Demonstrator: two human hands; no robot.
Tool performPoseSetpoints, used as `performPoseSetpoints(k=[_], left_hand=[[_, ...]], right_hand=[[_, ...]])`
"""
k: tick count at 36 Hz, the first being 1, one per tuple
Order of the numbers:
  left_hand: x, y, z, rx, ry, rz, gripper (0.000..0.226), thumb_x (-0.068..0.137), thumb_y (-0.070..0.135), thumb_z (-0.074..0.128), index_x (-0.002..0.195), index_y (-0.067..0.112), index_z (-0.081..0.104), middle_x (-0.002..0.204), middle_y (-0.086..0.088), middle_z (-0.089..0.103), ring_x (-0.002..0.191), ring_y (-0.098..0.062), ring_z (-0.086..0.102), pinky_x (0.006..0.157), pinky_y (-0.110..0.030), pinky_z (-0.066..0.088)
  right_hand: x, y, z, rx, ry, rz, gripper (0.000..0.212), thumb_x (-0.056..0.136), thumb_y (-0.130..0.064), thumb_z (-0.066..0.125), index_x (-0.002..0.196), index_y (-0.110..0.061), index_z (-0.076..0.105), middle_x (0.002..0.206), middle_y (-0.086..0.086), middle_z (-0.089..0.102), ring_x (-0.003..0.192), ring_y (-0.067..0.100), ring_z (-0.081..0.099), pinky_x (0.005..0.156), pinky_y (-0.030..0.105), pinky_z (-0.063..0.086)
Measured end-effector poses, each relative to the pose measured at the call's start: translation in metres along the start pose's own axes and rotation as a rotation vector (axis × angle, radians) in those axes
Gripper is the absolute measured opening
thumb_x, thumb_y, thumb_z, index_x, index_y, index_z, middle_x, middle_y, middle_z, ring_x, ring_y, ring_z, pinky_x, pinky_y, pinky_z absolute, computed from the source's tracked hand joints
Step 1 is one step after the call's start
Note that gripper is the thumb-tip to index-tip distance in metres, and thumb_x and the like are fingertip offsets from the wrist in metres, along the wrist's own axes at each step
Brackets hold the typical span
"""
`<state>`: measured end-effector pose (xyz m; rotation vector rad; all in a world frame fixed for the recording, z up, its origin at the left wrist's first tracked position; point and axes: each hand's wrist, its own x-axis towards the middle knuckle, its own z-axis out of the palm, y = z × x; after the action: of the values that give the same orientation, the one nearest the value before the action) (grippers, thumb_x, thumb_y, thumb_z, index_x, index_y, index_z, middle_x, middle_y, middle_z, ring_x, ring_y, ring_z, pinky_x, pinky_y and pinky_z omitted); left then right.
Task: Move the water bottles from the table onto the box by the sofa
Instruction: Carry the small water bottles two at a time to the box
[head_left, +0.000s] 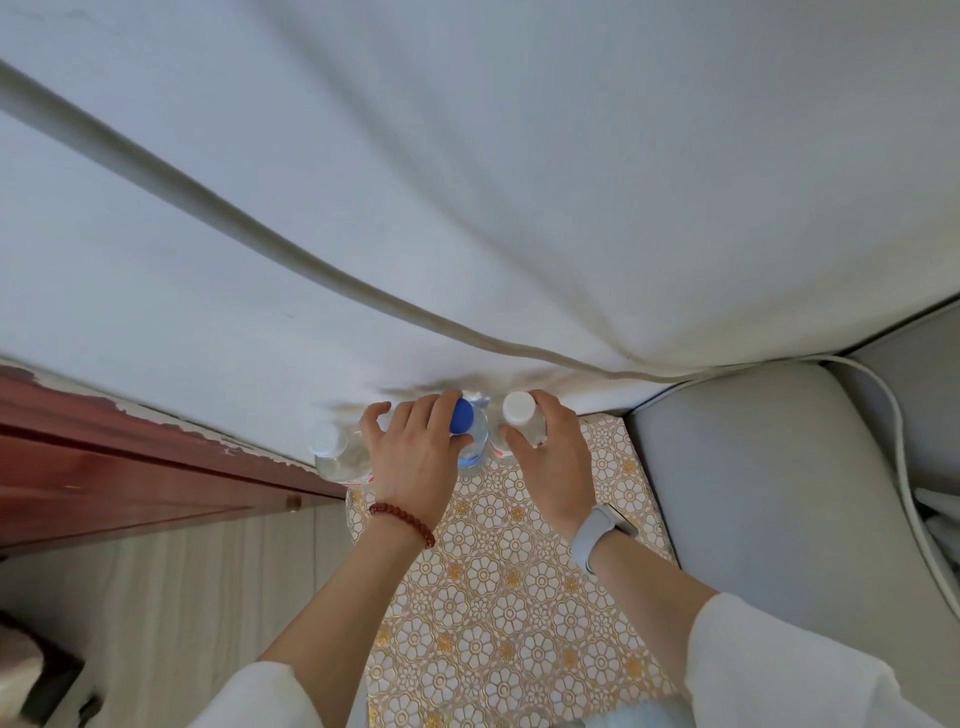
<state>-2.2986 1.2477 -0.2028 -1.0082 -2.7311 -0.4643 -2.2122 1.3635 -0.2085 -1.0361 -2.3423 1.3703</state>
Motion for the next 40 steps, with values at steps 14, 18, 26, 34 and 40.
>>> performPoseSetpoints(k=[14,18,26,34,40], left_hand=[[-0.009,0.013,-0.006,0.09,-0.054,-0.034,0.06,0.066,0.033,0.076,0.117,0.016,0.049,0.106,-0.002,0.065,0.099,-0.024,0.061,0.093,-0.054,0.04],[-0.025,0.021,-0.025,-0.035,-0.049,-0.111,0.055,0.071,0.028,0.072,0.12,0.017,0.049,0.112,-0.002,0.063,0.106,-0.024,0.058,0.096,-0.055,0.039],[-0.116,0.013,-0.106,-0.266,-0.123,-0.58,0.043,0.087,0.031,0.056,0.127,0.015,0.05,0.131,-0.006,0.051,0.123,-0.026,0.044,0.105,-0.047,0.028],[-0.267,-0.053,-0.224,-0.165,0.045,-0.911,0.038,0.087,0.026,0.055,0.122,0.012,0.053,0.125,-0.008,0.054,0.116,-0.031,0.047,0.096,-0.046,0.036],[-0.45,-0.075,-0.315,-0.118,0.234,-1.213,0.037,0.089,0.026,0.054,0.123,0.012,0.053,0.122,-0.01,0.056,0.113,-0.029,0.05,0.092,-0.041,0.038]], right_hand=[[-0.015,-0.004,-0.011,0.053,-0.136,0.092,0.069,0.086,-0.024,0.061,0.142,-0.015,0.021,0.147,0.005,0.033,0.134,0.019,0.033,0.105,0.026,0.031],[-0.04,-0.015,-0.022,0.004,-0.133,0.075,0.061,0.09,-0.021,0.053,0.142,-0.014,0.021,0.148,0.004,0.029,0.138,0.017,0.027,0.105,0.021,0.022],[-0.117,-0.072,-0.027,-0.072,-0.436,-0.014,0.034,0.094,-0.02,0.043,0.127,-0.012,0.044,0.131,0.005,0.051,0.12,0.018,0.048,0.098,0.027,0.038],[-0.224,-0.153,0.036,-0.288,-0.82,-0.392,0.035,0.095,-0.02,0.041,0.128,-0.01,0.044,0.127,0.008,0.054,0.117,0.021,0.053,0.098,0.035,0.043],[-0.379,-0.207,0.102,-0.32,-1.049,-0.603,0.027,0.092,-0.014,0.047,0.116,-0.005,0.055,0.114,0.012,0.063,0.106,0.025,0.059,0.09,0.028,0.042]])
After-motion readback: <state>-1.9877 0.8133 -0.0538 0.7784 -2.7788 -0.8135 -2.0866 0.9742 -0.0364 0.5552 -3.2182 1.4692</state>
